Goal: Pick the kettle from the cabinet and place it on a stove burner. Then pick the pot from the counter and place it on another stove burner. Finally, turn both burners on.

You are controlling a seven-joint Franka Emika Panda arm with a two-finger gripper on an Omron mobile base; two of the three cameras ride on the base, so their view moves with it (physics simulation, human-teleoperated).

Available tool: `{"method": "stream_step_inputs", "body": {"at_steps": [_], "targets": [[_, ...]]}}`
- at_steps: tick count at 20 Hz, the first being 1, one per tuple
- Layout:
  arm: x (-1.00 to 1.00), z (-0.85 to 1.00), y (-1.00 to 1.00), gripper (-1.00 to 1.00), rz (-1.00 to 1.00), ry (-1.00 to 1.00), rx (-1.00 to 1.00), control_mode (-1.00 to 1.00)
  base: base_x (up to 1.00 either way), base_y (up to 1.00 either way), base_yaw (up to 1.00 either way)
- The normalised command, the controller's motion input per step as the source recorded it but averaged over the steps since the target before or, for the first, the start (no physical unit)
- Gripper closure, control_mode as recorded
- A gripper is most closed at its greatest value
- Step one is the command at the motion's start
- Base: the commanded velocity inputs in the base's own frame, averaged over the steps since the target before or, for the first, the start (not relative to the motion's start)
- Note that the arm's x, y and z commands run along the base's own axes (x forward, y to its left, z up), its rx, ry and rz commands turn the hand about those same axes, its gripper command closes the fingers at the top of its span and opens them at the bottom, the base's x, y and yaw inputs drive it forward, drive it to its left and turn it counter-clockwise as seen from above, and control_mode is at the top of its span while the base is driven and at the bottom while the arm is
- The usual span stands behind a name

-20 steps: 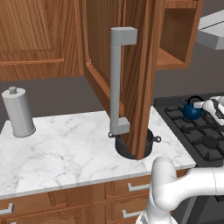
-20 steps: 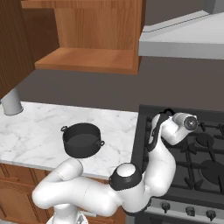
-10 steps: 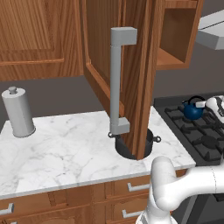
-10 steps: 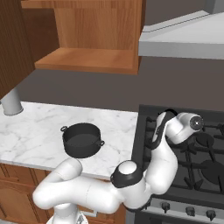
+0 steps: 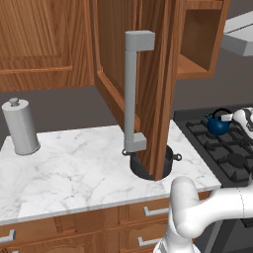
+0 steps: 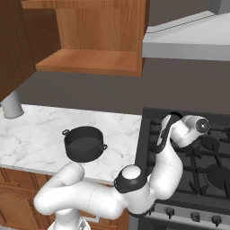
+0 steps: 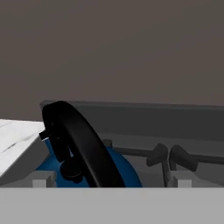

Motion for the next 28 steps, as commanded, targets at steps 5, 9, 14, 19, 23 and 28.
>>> {"method": "stream_step_inputs", "body": {"at_steps": [5, 9, 14, 19, 23, 28], "targets": [[0.00, 0.00, 0.07, -1.00, 0.00, 0.00, 0.00, -1.00, 0.00, 0.00, 0.00], [0.00, -0.01, 0.11, -1.00, 0.00, 0.00, 0.00, -1.00, 0.00, 0.00, 0.00], [0.03, 0.00, 0.15, -1.00, 0.00, 0.00, 0.00, -1.00, 0.00, 0.00, 0.00], [0.02, 0.00, 0.11, -1.00, 0.00, 0.00, 0.00, -1.00, 0.00, 0.00, 0.00], [0.00, -0.02, 0.14, -1.00, 0.00, 0.00, 0.00, -1.00, 0.00, 0.00, 0.00], [0.04, -0.02, 0.13, 1.00, 0.00, 0.00, 0.00, -1.00, 0.00, 0.00, 0.00]]}}
